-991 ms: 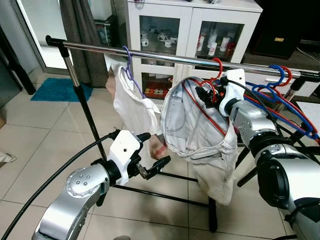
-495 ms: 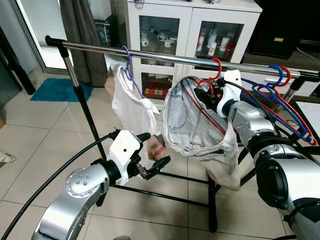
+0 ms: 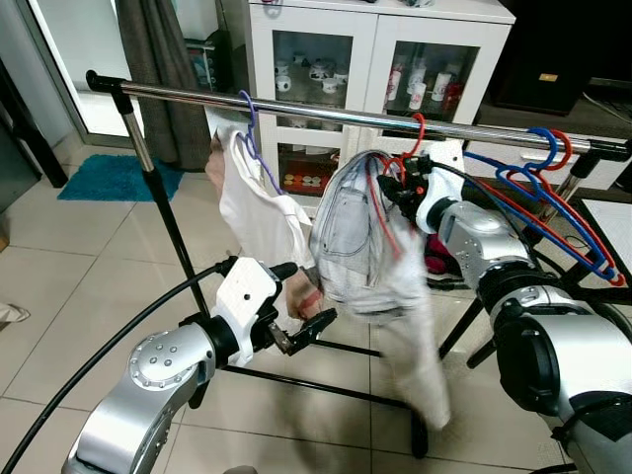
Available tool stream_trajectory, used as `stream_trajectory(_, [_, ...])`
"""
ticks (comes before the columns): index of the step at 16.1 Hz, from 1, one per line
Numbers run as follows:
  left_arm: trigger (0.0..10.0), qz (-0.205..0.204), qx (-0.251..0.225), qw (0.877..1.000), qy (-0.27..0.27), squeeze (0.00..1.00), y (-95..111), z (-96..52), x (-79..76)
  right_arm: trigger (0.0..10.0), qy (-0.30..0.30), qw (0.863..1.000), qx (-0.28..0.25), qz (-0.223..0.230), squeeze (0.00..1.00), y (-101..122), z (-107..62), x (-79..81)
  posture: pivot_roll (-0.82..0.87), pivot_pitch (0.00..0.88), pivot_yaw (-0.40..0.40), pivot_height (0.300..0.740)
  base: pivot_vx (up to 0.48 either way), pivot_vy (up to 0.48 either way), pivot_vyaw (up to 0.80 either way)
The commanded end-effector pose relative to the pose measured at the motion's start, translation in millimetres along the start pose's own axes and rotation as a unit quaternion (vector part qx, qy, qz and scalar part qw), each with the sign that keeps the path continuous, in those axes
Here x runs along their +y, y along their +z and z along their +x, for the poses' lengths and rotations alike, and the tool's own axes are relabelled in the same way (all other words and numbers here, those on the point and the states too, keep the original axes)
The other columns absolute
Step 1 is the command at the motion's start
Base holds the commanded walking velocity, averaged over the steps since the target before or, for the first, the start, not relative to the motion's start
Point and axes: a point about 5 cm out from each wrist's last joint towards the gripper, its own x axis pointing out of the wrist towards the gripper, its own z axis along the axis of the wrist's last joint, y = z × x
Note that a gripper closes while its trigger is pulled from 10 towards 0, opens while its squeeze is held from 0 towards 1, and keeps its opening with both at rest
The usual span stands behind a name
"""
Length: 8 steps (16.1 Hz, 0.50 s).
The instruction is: Hang hanger
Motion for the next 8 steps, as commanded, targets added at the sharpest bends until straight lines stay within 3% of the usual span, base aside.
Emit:
stream_trajectory(1, [10.0, 0.006, 0.002, 1.000, -0.002, 0.13, 1.9, 0.8, -0.1, 0.0, 0.002, 1.000, -0.001, -0.001, 0.00, 6.5, 3.9, 5.1, 0.22, 0.022, -0.043, 0.740, 0.000, 0.000, 0.00])
stream_trajectory(8, [10.0, 0.006, 0.002, 1.000, 0.002, 0.13, 2.4, 1.0, 0.4, 0.0, -0.056, 0.998, 0.011, -0.008, 0.00, 4.9, 4.4, 0.7, 0.22, 0.021, -0.052, 0.740, 0.000, 0.000, 0.00])
